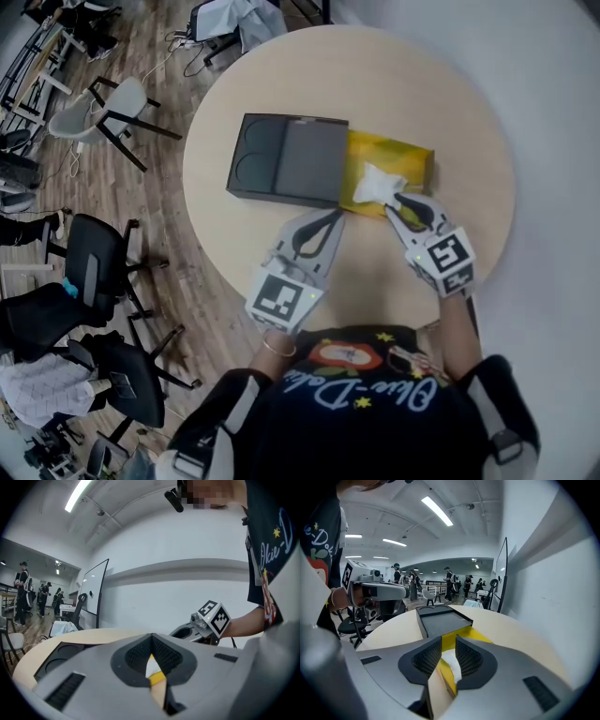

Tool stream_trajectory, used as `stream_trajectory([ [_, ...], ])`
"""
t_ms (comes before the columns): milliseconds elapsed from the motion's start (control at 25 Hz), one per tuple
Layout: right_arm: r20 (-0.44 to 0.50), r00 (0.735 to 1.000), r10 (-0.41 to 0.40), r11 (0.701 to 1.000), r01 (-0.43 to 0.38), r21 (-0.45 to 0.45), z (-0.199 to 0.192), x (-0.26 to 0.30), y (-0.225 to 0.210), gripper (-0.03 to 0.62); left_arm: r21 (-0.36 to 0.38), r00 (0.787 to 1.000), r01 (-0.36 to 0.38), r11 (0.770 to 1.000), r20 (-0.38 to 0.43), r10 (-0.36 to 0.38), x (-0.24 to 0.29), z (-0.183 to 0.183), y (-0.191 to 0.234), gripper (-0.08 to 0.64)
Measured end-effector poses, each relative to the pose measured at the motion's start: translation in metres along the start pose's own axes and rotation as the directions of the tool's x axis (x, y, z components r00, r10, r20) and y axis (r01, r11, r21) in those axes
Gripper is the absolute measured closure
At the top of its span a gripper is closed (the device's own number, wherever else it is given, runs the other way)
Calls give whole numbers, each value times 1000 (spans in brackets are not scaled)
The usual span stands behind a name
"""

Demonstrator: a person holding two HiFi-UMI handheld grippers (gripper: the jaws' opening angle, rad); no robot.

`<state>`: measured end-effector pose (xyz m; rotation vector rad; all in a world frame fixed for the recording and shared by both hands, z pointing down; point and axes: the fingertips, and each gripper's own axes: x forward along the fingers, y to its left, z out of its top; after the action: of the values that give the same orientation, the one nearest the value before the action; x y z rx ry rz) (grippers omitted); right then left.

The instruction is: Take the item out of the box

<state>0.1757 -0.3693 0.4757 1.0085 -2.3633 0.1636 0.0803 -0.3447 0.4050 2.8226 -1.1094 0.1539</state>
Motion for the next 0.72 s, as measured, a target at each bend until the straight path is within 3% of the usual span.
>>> stream_trajectory([
  [400, -194, 980, 51, 994, -69, -89, -38, 37, -5, 497, -26, 1000, 21, 999, -7, -21, 10, -12, 13, 566],
  [720, -373, 925, 71, 982, -129, -135, -70, 56, -15, 495, -47, 1000, 5, 999, -4, -5, 14, -12, 27, 566],
])
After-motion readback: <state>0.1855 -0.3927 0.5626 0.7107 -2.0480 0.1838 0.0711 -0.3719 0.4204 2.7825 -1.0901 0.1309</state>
